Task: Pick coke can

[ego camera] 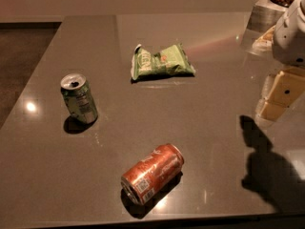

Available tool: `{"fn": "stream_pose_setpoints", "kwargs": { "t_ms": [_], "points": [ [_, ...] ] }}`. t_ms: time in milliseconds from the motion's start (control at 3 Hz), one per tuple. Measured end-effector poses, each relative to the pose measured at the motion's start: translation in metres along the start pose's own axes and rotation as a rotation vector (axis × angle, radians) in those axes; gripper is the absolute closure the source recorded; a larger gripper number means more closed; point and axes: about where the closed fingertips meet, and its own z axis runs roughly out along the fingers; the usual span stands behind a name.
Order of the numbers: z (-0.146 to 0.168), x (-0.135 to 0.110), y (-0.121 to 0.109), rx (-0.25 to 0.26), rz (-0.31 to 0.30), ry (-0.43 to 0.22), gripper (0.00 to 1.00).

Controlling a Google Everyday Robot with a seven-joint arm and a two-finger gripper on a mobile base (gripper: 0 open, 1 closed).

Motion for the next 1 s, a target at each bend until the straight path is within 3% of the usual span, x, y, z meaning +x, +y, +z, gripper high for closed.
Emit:
{"fn": "stream_pose_setpoints", "kwargs": {
  "t_ms": [667, 1000],
  "points": [
    [0.006, -0.009, 0.008, -0.018, -0.031, 0.016, 0.00],
    [0.037, -0.028, 0.039, -0.106, -0.136, 0.021, 0.00]
  ]
}}
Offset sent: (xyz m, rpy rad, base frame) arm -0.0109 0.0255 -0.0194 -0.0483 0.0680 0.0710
